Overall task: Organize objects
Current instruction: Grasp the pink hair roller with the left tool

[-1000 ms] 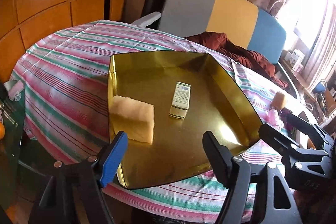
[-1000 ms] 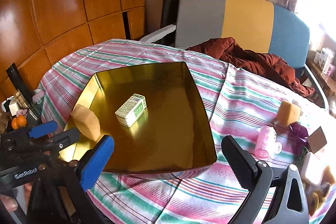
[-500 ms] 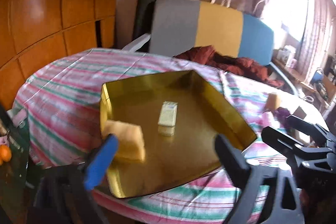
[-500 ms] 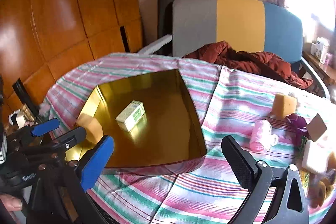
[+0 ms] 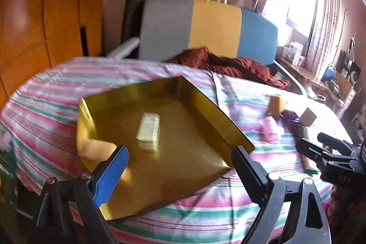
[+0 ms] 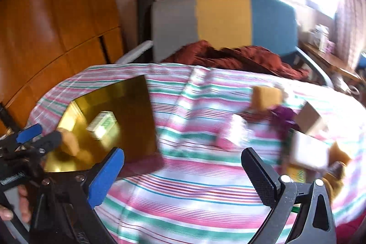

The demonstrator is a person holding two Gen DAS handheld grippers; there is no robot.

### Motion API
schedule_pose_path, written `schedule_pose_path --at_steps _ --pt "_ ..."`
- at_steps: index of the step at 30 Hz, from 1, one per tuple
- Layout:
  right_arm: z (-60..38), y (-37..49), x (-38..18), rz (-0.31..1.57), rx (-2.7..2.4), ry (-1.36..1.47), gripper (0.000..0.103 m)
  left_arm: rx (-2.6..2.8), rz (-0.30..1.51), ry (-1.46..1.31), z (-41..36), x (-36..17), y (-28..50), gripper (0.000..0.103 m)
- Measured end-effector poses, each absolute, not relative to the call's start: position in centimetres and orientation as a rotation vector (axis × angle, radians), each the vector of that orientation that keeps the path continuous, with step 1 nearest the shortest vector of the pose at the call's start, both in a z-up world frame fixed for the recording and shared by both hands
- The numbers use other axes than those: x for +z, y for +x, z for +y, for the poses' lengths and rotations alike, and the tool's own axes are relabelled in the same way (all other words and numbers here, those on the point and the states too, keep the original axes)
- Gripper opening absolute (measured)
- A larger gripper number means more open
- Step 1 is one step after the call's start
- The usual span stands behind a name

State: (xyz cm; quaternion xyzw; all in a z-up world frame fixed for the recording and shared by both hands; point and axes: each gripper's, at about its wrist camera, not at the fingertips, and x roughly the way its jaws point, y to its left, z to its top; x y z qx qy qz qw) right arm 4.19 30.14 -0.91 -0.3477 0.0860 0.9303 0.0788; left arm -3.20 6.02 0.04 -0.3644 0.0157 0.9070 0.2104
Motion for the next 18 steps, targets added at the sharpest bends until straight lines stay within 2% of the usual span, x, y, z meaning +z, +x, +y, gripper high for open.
schedule_pose_path --at_steps 7,18 --pt "36.8 6.3 -1.8 0.462 2.688 -1.095 0.103 2.382 0.032 -1.075 8.6 -1.0 -3.3 0.093" --pt "46.0 9.6 -0.5 0.493 2.468 -1.028 0.103 2.209 0.185 -1.009 15.7 -0.3 -2.3 0.093"
